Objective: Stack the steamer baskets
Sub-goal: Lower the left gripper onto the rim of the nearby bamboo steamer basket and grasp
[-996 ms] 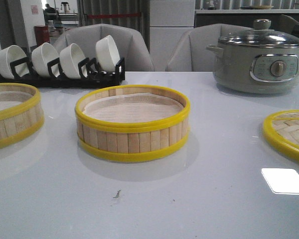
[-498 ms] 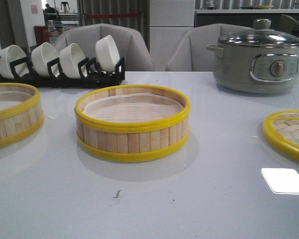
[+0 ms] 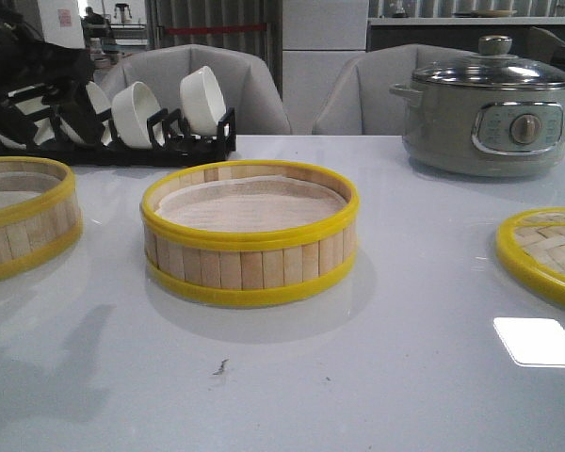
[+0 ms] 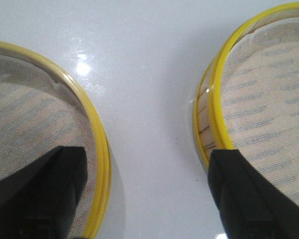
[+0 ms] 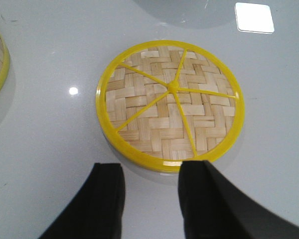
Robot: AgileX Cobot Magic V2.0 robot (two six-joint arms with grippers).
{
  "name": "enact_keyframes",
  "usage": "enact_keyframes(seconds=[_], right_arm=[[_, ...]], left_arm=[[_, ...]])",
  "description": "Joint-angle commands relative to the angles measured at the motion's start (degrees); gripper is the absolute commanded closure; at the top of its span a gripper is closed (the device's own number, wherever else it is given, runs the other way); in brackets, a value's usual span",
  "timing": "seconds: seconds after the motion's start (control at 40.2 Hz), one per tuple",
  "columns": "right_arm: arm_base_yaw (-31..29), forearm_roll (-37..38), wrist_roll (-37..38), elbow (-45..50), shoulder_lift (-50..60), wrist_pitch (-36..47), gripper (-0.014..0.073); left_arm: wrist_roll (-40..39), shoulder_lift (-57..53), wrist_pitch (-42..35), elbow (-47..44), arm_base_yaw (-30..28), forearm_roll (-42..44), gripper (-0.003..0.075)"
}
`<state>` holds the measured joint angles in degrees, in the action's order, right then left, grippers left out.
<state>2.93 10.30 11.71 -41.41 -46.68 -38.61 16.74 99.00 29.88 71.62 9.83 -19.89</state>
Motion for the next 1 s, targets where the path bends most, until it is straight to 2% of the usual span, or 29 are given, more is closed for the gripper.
enact_keyframes(seconds=[0.0, 0.349, 0.822, 0.971], right_arm=[[0.01, 0.61, -0.2, -2.02, 0.07, 3.25, 0.0222], [0.01, 0.29, -0.2, -2.02, 0.07, 3.31, 0.0222], [0.01, 0.29, -0.2, -2.02, 0.07, 3.37, 0.0222], [0.01, 0.29, -0.2, -2.02, 0.07, 3.37, 0.0222]], left_arm=[[0.12, -1.49, -2.18, 2.29, 0.35, -1.0, 0.016], [0.12, -0.42, -4.31, 2.29, 0.22, -0.89, 0.016], [0.12, 3.28, -2.37, 2.29, 0.22, -0.89, 0.0161], [0.12, 3.64, -3.75, 2.29, 0.22, -0.89, 0.0199]])
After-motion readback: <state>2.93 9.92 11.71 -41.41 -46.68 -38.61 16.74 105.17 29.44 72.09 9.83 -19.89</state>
